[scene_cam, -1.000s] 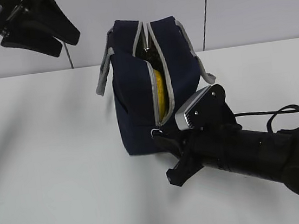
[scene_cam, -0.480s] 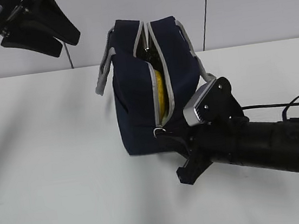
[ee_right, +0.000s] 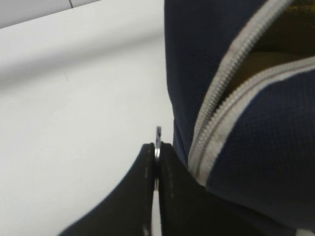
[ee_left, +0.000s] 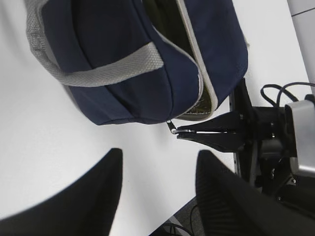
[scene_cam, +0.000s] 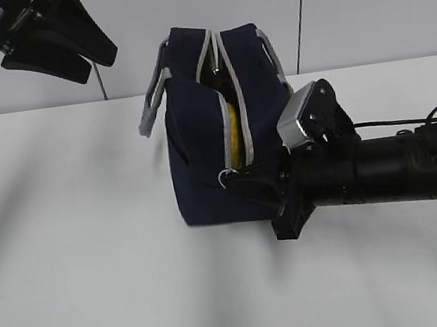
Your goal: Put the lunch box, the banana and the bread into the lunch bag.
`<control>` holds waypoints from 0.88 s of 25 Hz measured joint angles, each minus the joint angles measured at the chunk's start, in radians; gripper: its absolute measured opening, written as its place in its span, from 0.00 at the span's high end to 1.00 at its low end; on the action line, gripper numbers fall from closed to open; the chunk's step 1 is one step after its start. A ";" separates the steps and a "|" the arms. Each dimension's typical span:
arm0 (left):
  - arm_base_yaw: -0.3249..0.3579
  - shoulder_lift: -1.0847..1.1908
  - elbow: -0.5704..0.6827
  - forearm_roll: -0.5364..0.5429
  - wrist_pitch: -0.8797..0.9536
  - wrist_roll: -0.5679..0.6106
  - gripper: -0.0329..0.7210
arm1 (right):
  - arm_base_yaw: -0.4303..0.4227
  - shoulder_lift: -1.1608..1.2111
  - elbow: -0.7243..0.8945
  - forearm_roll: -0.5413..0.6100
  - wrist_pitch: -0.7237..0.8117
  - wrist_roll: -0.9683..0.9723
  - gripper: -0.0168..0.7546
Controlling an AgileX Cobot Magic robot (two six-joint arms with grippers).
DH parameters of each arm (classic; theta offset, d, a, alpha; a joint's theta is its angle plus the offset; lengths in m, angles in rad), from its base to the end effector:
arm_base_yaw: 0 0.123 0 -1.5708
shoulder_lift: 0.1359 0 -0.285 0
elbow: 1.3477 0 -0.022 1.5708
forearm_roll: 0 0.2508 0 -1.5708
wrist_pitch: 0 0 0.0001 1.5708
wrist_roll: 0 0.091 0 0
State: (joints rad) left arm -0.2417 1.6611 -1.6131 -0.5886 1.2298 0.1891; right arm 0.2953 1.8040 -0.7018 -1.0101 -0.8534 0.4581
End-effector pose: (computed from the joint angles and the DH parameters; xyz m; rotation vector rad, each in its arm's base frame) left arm 0.3253 -0.1293 0.3624 0.4489 2.6303 -0.8266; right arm 0.2858 0.1476 0.1557 -1.0219 1.7007 0.6654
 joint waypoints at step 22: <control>0.000 0.000 0.000 0.000 -0.005 0.017 0.49 | -0.006 -0.083 -0.180 -0.255 -0.006 0.302 1.00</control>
State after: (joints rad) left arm -0.2417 1.6611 -1.6131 -0.5886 1.2248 0.2061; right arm 0.2898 1.7212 -0.8822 -1.2647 -0.8599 0.7597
